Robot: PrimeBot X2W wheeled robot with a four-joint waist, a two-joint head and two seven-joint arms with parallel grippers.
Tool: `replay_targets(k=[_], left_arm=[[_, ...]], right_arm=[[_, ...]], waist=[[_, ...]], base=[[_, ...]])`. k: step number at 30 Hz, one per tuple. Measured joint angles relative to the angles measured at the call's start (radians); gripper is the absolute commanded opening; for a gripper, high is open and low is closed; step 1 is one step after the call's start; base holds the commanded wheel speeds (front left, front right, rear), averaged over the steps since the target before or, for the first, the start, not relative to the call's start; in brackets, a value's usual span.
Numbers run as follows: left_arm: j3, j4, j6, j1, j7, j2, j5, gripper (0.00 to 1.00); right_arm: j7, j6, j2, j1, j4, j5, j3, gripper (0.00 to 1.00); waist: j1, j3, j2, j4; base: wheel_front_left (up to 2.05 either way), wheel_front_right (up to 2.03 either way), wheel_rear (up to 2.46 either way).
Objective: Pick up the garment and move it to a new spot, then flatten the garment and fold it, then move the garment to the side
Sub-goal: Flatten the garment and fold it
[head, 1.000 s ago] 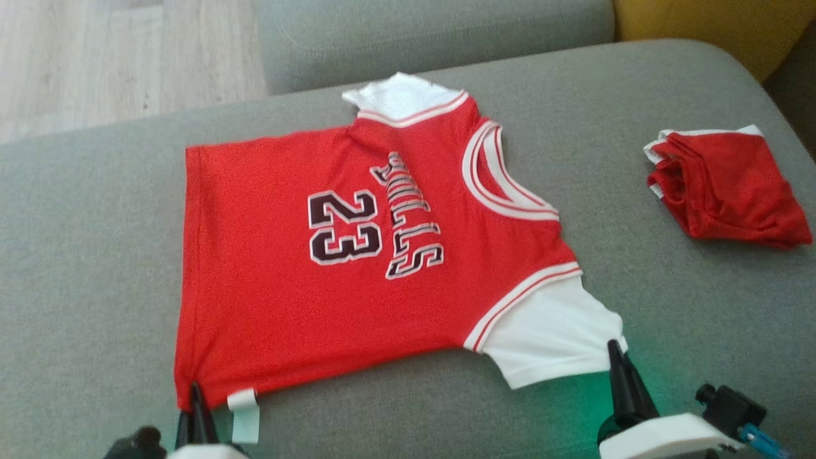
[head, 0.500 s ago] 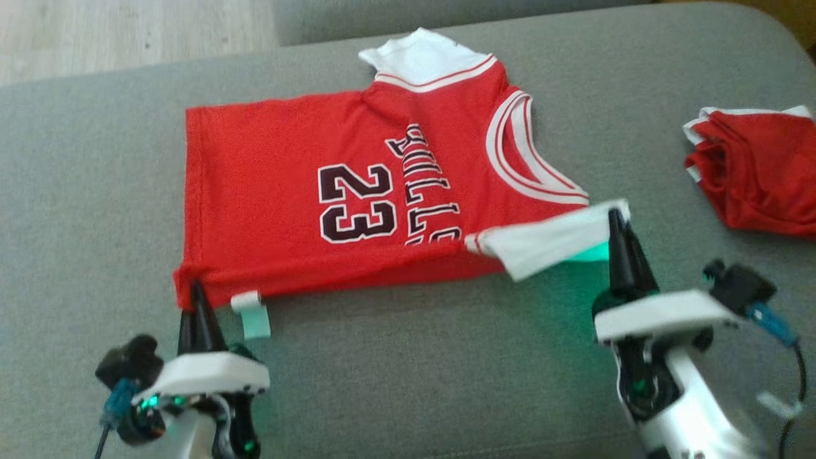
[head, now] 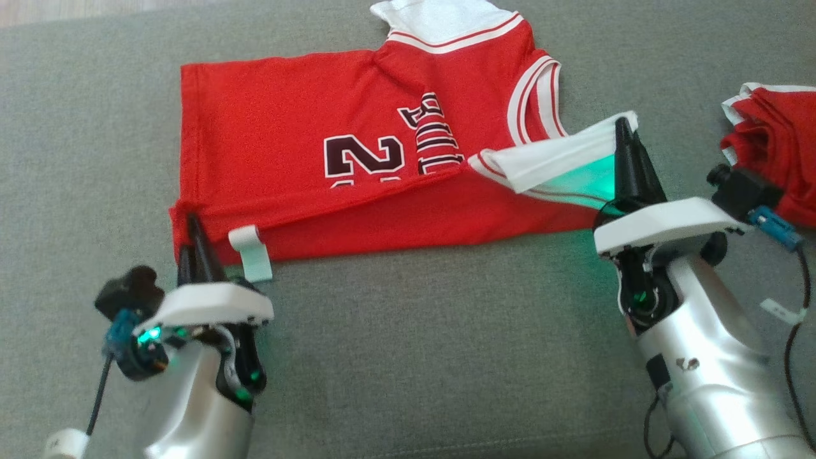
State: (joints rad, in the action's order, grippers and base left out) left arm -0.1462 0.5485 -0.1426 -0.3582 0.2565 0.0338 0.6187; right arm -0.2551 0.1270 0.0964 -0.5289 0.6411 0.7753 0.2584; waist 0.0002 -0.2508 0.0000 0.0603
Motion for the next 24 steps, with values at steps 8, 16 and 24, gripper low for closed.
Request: replay_targets(k=[8,16,24], left_arm=[[0.059,-0.138,-0.034,-0.019,0.0,-0.001,-0.104,1.0],[0.045,-0.112,-0.035,0.147,0.0,-0.001,-0.285,1.0],[0.021,-0.04,-0.032,0.237,0.0,0.0,-0.36,1.0]], right_arm=[[0.0,0.0,-0.024,-0.002,-0.141,-0.246,-0.099,1.0],[0.0,0.0,-0.03,0.21,-0.187,-0.505,-0.12,1.0],[0.0,0.0,-0.037,0.323,-0.139,-0.582,-0.128,1.0]], waist=[[-0.0002,-0.002,0.0,-0.002],[-0.0004,0.045,0.0,0.003],[-0.0004,0.137,0.0001,0.004]], base=[[0.0,0.0,0.0],[0.0,0.0,0.0],[0.0,0.0,0.0]])
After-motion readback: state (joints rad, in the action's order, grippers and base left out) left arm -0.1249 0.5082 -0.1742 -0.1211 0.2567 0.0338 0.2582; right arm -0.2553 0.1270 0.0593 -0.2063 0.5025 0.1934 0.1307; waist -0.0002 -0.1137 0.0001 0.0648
